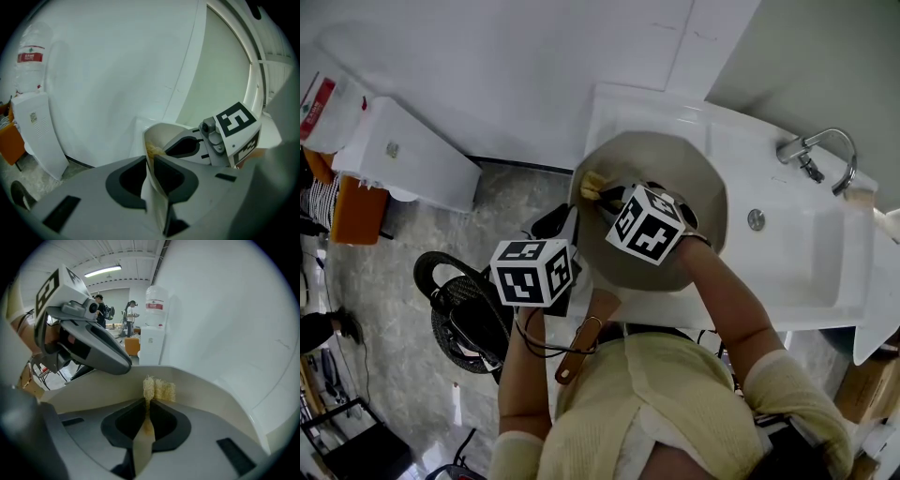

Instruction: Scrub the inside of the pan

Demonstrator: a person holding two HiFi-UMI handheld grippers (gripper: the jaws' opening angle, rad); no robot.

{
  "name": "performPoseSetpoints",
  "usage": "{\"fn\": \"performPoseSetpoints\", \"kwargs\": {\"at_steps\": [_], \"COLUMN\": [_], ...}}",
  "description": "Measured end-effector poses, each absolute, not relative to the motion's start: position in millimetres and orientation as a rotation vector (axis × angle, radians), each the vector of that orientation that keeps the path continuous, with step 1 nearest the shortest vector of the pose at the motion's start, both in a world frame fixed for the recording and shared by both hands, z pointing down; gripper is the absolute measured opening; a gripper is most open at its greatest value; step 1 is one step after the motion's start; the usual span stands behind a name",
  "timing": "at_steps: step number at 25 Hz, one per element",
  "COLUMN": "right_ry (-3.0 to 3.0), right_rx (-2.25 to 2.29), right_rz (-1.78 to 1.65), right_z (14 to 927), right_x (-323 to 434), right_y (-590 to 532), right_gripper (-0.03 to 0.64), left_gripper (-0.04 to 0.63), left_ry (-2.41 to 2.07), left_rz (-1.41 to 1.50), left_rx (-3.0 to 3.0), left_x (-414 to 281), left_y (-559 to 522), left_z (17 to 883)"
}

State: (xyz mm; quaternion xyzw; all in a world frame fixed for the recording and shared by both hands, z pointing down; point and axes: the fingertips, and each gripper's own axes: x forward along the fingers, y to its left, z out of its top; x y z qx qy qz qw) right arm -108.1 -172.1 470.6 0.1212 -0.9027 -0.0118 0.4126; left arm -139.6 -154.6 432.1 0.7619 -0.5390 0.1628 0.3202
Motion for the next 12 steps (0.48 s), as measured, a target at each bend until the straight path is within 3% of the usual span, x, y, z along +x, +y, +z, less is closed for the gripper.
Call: {"fn": "performPoseSetpoints", "kwargs": {"at_steps": [12], "right_ry": [-2.241], "right_rx": [0.064], "right_rz": [-0.037], "right_z": [472], "right_x": [-108], "right_y": [-131], "right_gripper": [0.046], "left_gripper": [0.101], "left_ry": [-1.429], "left_rz": [0.435], "left_rx": [2.010], "left_x": [-143], "left_y": [-149], "left_z": [429]}}
